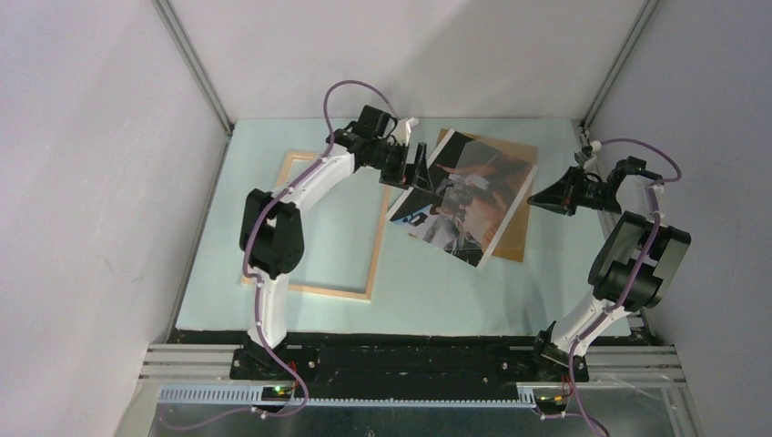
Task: Put the photo into the frame
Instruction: Pick up the photo frame item at the center of the board.
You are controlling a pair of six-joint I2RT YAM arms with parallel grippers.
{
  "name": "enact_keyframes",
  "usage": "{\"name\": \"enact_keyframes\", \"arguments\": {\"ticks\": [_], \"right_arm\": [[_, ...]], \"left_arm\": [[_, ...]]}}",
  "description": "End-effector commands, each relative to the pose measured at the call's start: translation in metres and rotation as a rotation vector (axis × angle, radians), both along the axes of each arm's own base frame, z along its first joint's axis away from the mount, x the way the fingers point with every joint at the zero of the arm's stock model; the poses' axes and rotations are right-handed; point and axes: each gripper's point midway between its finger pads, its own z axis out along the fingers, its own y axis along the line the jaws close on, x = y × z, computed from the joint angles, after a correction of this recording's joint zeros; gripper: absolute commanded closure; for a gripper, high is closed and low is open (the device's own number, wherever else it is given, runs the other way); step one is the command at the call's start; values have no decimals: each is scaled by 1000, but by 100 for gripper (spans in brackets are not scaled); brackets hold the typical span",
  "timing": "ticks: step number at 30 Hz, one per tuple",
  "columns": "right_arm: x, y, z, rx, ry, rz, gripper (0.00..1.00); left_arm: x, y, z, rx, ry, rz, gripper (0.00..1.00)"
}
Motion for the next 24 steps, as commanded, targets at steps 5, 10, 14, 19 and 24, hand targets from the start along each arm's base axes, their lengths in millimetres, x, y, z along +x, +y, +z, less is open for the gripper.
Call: {"name": "enact_keyframes", "arguments": {"ticks": [5, 10, 14, 19, 24], "right_arm": [[-5, 54, 62, 26, -213, 138, 100], [-8, 81, 89, 44, -271, 201, 100], [-8, 99, 109, 50, -340, 246, 100], [-14, 119, 122, 63, -360, 295, 100], [-19, 130, 125, 69, -371, 327, 100]], "left_arm": [[3, 25, 34, -112, 22, 8, 0], [11, 48, 45, -154, 33, 35, 0], [17, 67, 55, -216, 59, 43, 0], [16, 73, 74, -320, 77, -23, 0], [14, 73, 90, -350, 21, -69, 0]]}}
